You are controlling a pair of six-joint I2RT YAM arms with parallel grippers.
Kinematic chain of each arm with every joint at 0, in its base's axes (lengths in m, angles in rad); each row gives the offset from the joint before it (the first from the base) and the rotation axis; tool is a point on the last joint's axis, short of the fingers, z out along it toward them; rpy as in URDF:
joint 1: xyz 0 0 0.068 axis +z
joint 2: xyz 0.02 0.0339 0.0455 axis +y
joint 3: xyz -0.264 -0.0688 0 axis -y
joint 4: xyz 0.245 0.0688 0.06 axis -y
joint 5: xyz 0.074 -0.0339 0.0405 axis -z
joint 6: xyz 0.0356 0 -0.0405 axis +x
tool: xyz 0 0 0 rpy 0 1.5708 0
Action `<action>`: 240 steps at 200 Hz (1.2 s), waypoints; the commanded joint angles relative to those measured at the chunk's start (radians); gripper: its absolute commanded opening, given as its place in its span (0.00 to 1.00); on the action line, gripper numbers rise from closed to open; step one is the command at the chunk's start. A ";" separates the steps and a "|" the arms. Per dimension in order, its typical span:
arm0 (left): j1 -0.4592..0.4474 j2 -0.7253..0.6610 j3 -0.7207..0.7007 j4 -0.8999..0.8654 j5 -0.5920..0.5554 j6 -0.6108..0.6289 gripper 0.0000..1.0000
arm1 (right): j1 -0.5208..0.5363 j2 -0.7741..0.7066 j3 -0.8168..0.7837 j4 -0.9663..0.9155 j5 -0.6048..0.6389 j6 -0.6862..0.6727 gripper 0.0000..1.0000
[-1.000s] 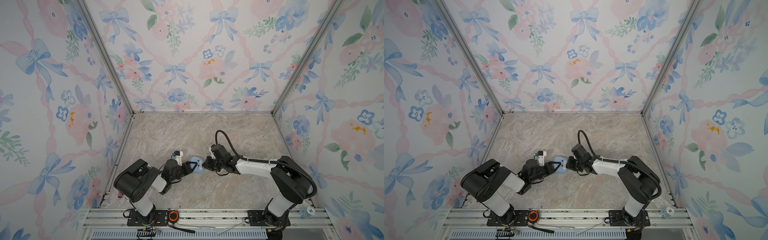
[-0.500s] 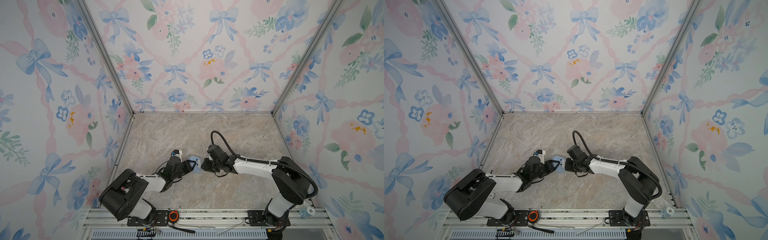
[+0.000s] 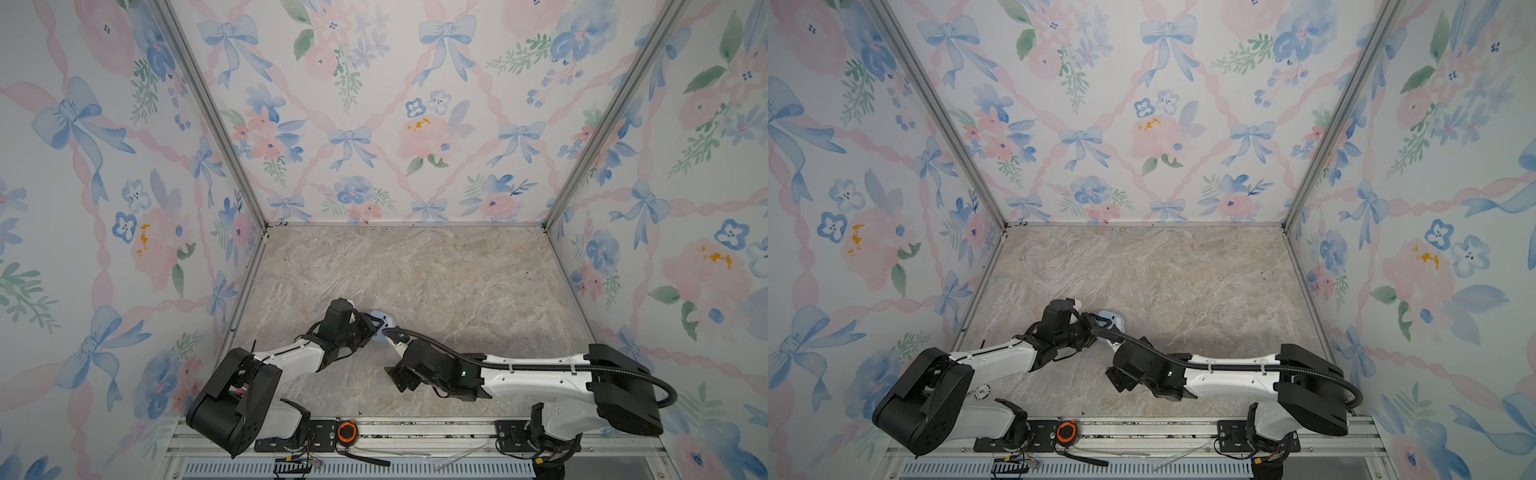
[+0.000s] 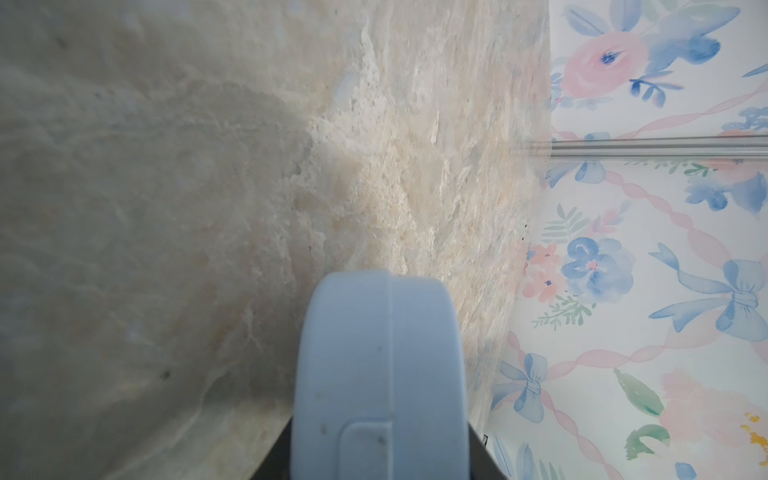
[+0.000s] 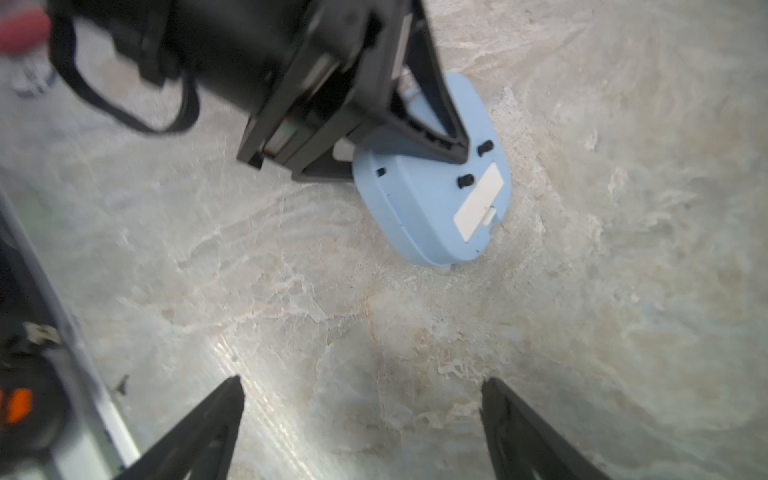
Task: Insert the battery into the alarm
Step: Adjust the alarm at the center of the board.
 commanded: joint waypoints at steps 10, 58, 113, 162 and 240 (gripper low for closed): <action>0.008 -0.036 0.036 -0.270 0.119 -0.035 0.00 | 0.060 0.191 0.077 0.049 0.374 -0.330 0.93; 0.027 -0.111 0.042 -0.319 0.150 -0.030 0.00 | 0.064 0.325 0.116 0.205 0.532 -0.503 0.91; 0.043 -0.169 -0.001 -0.269 0.202 -0.102 0.00 | 0.081 0.345 0.127 0.285 0.396 -0.529 0.85; 0.047 -0.190 0.016 -0.286 0.235 -0.112 0.00 | 0.052 0.333 0.131 0.286 0.362 -0.472 0.73; 0.046 -0.161 0.006 -0.262 0.307 -0.134 0.00 | 0.036 0.306 0.099 0.326 0.360 -0.471 0.23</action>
